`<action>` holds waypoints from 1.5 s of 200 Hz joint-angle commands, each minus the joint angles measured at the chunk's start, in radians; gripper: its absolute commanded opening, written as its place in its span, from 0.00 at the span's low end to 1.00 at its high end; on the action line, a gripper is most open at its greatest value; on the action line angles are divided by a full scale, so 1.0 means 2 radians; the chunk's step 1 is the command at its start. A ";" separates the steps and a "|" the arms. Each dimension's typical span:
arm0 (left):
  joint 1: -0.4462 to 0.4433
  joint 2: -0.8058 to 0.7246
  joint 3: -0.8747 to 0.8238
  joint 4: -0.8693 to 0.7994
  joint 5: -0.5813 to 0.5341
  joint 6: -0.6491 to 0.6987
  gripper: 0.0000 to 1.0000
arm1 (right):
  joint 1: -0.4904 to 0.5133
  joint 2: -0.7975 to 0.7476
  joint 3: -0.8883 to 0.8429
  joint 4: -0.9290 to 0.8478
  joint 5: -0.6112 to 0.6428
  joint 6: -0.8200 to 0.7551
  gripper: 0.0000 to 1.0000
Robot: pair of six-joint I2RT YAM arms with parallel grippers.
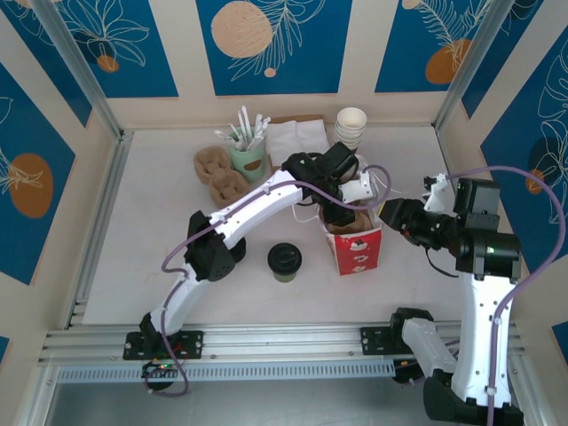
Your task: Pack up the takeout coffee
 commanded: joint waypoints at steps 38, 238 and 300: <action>-0.011 0.023 0.017 -0.004 0.008 0.013 0.34 | 0.000 -0.002 -0.064 0.029 0.032 -0.007 0.47; -0.033 0.055 0.024 -0.005 0.000 0.040 0.38 | 0.000 0.017 -0.099 0.066 0.075 -0.026 0.25; -0.035 0.058 0.028 -0.002 -0.003 0.043 0.43 | 0.000 0.019 -0.094 0.065 0.072 -0.030 0.12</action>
